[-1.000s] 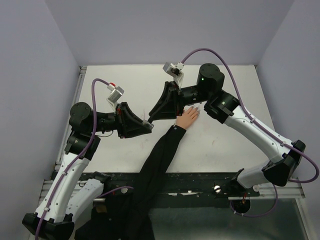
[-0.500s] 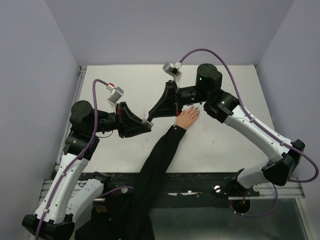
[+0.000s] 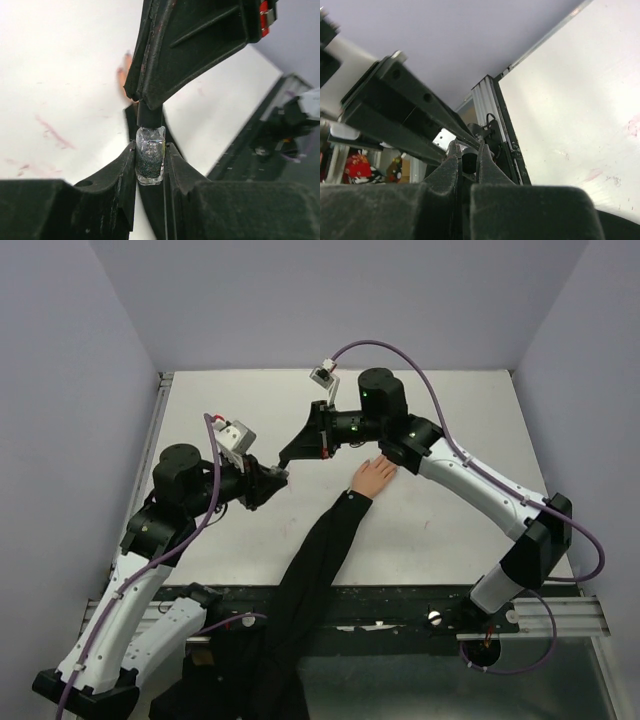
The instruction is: Paint the nails
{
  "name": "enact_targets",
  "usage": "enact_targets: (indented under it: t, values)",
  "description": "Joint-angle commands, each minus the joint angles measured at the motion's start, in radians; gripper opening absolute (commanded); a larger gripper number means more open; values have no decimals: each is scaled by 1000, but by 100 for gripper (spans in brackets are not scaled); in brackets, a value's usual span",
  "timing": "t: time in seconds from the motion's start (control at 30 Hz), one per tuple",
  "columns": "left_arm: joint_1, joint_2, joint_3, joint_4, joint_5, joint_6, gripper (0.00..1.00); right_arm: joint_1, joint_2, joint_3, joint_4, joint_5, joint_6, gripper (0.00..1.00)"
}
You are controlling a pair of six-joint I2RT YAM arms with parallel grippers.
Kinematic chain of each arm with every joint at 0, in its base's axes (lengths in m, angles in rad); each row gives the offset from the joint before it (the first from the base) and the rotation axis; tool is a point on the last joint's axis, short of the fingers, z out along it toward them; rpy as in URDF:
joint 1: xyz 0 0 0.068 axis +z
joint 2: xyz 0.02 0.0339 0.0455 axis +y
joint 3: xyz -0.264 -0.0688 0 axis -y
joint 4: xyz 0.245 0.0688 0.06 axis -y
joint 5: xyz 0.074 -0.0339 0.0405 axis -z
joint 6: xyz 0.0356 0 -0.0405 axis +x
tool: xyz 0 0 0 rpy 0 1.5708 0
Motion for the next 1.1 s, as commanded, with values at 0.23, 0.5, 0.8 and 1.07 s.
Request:
enact_targets:
  t: [0.23,0.5,0.8,1.07]
  values:
    - [-324,104,27,91,-887,371,0,10,138,-96,50,140,354,1]
    - [-489,250,-9,240,-1201,584,0,10,196,-178,220,142,606,1]
    - [-584,343,-78,376,-1301,769,0,10,222,-230,349,128,801,1]
    - [-601,357,-89,326,-1254,757,0,12,196,-202,302,173,764,1]
